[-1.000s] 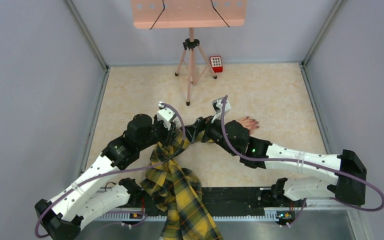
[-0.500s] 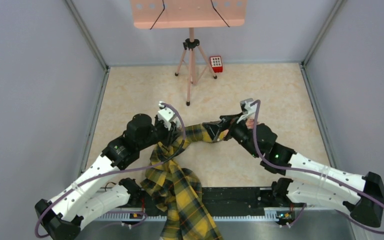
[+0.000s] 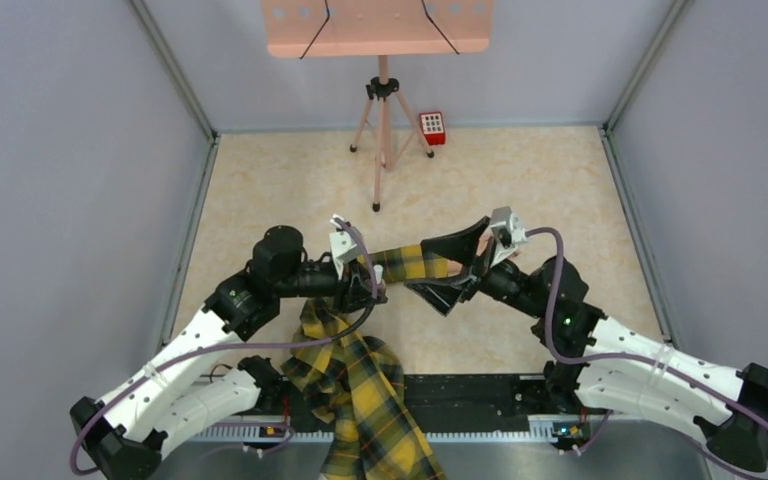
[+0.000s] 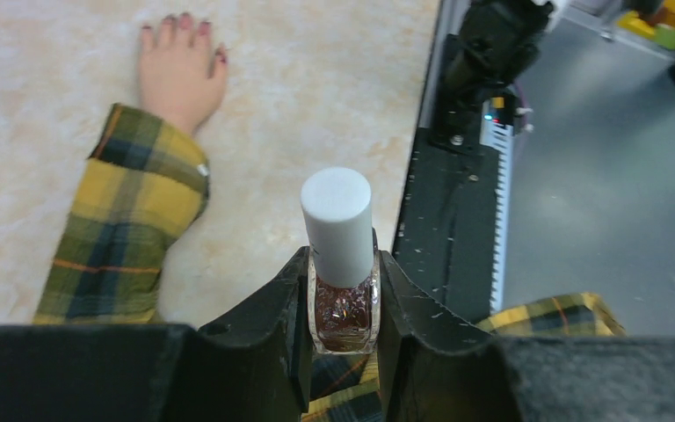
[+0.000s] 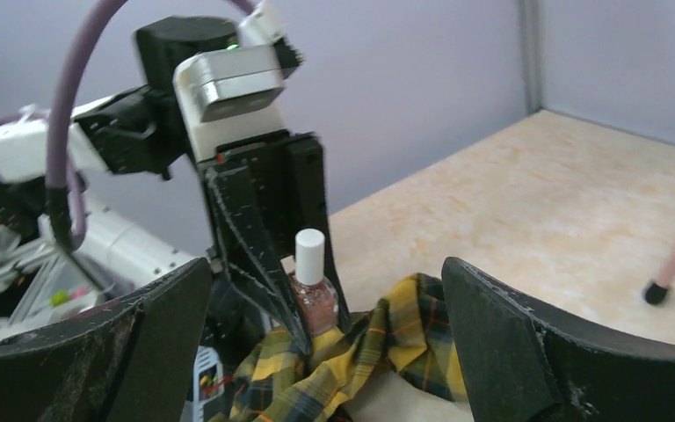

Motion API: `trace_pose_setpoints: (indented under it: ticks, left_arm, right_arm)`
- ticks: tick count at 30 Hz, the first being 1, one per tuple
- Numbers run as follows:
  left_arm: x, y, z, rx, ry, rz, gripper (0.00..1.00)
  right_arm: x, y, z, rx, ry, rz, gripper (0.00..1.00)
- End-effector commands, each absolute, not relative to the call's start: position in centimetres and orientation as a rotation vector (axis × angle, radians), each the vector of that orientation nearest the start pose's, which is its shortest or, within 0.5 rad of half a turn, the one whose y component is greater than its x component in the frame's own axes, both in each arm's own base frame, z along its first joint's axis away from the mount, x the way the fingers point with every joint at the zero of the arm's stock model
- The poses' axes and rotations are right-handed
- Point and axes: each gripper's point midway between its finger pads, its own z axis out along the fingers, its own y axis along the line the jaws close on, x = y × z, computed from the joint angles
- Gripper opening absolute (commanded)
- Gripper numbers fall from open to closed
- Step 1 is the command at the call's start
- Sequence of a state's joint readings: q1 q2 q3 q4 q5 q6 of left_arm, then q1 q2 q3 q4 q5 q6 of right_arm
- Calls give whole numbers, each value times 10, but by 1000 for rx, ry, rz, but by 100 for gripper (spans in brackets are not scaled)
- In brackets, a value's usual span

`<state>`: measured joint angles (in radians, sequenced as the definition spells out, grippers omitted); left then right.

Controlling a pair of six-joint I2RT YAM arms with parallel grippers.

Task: Paint the nails
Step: Screw the nail polish bottle.

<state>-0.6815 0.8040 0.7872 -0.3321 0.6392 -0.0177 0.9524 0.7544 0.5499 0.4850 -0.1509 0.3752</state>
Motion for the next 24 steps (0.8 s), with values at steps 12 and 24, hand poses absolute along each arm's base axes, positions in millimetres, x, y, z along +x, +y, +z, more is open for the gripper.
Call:
trace_pose_setpoints:
  ticks: [12, 24]
  left_arm:
    - [82, -266, 292, 1314, 1436, -1473, 0]
    - [80, -265, 293, 1324, 1427, -1481, 0]
  right_arm:
    - [98, 324, 368, -884, 1030, 1489, 88]
    - [95, 343, 371, -913, 999, 1611, 68]
